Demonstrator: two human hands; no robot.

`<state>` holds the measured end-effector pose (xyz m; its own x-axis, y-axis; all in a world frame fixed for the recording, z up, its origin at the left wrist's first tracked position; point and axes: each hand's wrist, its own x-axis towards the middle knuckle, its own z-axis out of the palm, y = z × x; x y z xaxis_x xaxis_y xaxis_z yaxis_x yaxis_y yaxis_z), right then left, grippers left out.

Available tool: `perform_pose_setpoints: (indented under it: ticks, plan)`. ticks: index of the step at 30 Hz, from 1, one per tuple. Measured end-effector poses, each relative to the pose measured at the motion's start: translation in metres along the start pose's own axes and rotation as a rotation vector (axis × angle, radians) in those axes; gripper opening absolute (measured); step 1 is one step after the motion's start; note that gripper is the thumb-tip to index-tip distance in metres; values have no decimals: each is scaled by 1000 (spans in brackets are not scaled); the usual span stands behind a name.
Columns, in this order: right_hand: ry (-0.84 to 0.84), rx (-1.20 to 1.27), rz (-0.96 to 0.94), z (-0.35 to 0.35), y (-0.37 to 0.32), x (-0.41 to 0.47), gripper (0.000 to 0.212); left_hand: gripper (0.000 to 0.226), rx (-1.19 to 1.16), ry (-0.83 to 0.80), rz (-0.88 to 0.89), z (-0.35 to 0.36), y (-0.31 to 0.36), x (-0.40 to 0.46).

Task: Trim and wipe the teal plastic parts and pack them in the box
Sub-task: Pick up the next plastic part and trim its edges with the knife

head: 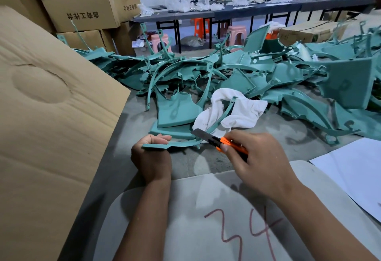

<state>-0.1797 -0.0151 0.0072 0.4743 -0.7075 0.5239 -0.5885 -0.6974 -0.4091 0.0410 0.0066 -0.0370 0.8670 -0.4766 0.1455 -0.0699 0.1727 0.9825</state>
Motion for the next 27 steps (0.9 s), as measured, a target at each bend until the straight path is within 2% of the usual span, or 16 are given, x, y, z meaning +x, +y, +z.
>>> perform_pose_setpoints:
  ticks: [8,10,14,17,20,21,23,25,27]
  plan:
    - [17,-114,-5,-4,-17,-3,21,36,78,36,-10,1,2,-1]
    - [29,-167,16,-4,-26,-4,24,40,116,55,9,2,2,-1]
    - [71,-212,47,-1,-37,-6,29,34,205,78,88,0,6,-4]
    - [103,-159,89,3,-31,-5,23,35,291,83,152,-2,6,-6]
    - [140,-42,131,9,-20,-4,17,36,255,-130,236,-3,9,-3]
    - [160,-1,138,11,-16,-3,15,40,265,-249,309,-5,11,-1]
    - [218,90,150,13,-8,-2,14,30,250,-498,424,-7,15,1]
    - [282,167,145,11,-2,-1,14,19,153,-649,405,-6,16,-4]
    - [339,213,114,8,-1,1,15,27,6,-675,328,-1,17,-14]
